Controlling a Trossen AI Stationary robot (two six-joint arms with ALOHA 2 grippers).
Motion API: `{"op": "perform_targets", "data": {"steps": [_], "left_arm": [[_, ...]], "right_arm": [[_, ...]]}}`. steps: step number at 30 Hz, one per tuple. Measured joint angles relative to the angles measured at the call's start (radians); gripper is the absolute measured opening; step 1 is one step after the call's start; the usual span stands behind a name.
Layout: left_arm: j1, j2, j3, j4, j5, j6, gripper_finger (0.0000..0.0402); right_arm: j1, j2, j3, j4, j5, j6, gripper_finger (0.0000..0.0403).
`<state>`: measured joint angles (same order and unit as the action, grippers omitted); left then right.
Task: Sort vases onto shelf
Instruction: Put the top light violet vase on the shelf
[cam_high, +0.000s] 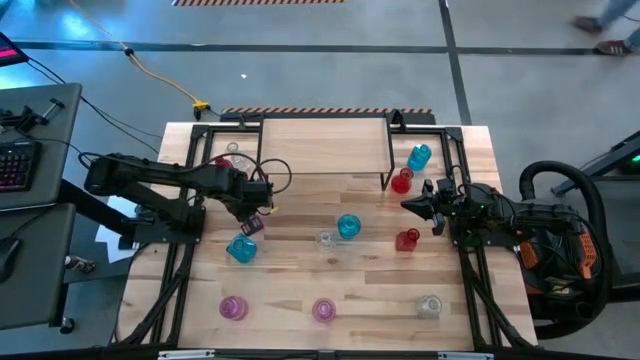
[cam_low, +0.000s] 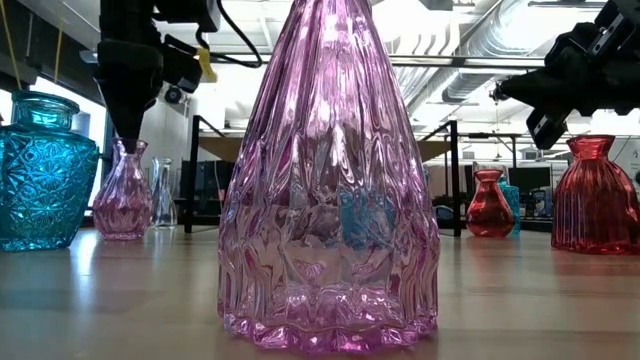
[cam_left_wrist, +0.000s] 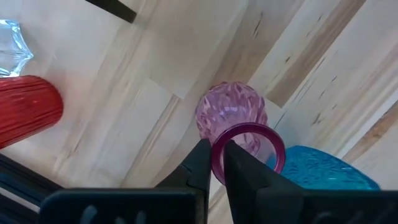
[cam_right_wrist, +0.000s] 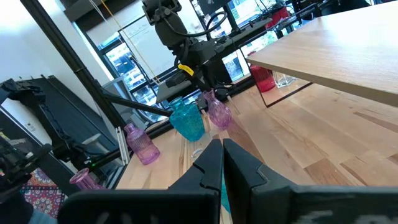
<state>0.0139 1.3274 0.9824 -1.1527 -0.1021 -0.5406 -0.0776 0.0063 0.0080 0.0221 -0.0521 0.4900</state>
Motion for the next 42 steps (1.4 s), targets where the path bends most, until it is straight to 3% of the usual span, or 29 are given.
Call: {"op": "perform_targets", "data": {"steps": [15,26,35,42], "left_arm": [[0.000,-0.052,0.000,-0.019,0.046,-0.007,0.0006],[0.000,-0.128,0.089,-0.113,0.066,-0.007,0.0006],[0.002,-0.129,0.275,-0.227,0.067,0.036,0.0006],[0.063,-0.129,0.411,-0.281,0.064,0.108,0.0006]], "right_arm": [[0.000,0.000,0.000,0.000,0.000,0.000,0.0000],[0.000,0.000,0.000,0.000,0.000,0.000,0.0000],[0.000,0.000,0.000,0.000,0.000,0.000,0.0000],[0.000,0.000,0.000,0.000,0.000,0.000,0.0000]]}}
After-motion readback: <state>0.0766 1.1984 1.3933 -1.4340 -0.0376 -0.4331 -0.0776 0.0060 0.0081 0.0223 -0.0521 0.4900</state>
